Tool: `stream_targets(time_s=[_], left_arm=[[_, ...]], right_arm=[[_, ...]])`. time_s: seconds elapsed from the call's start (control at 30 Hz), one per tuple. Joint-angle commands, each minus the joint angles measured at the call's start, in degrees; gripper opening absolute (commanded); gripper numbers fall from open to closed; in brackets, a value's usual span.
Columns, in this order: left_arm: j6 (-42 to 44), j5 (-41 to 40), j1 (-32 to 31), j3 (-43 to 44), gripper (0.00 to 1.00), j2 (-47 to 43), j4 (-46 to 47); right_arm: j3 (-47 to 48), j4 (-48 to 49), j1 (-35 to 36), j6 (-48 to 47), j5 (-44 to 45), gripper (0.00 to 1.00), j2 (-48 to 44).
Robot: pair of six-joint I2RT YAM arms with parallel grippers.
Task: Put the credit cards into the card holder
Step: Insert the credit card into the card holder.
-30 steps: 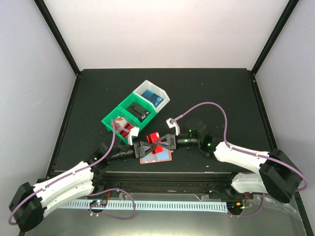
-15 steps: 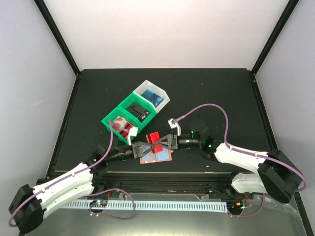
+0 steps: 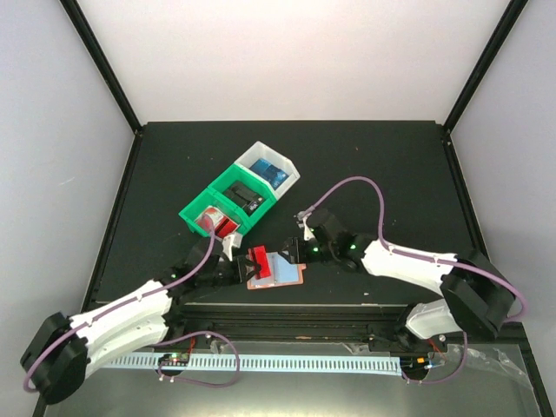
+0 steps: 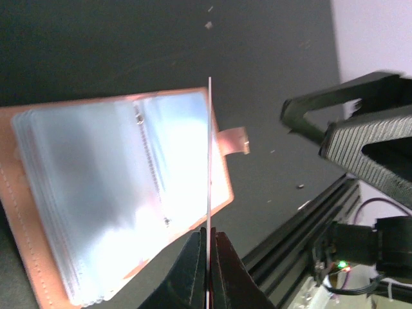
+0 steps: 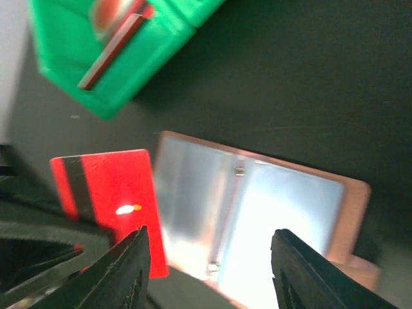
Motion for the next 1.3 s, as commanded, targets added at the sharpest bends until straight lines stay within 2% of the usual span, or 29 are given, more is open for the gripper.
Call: stream_targets(time_s=[0.0,0.17,0.4,0.53,0.77,1.17,1.27], left_arm=[[2.31,3.37,0.3,4.62,0.01,7.63,1.9],[0.87,4.41,0.29,4.95,0.02,14.71,6.07],[-2.18,4.12,0.27,4.1,0.02,20.92,12.04],[-5.01,4.69,0.25,3.29,0.02,23.56,16.3],[-9.39,3.75,0.27,2.25,0.02,25.82,18.58],[-12.87,4.67,-0.33,0.97,0.02,27.03,20.36],[-13.31,5.79,-0.61,1.14,0.01,29.98,22.07]], right_arm=[[5.07,-16.79,2.91,-4.36,18.08,0.53,3.31],[7.32,-24.37,5.86,-4.22,25.12,0.54,6.5],[9.73,-25.31,8.64,-5.08,24.53,0.54,11.73],[11.26,-26.94,9.53,-4.34,25.67,0.5,14.12],[11.36,-27.28,9.85,-3.11,25.13,0.4,15.94],[10.57,-25.35,9.94,-1.85,22.72,0.36,16.45],[10.47,-25.17,9.88,-1.64,22.6,0.36,16.47]])
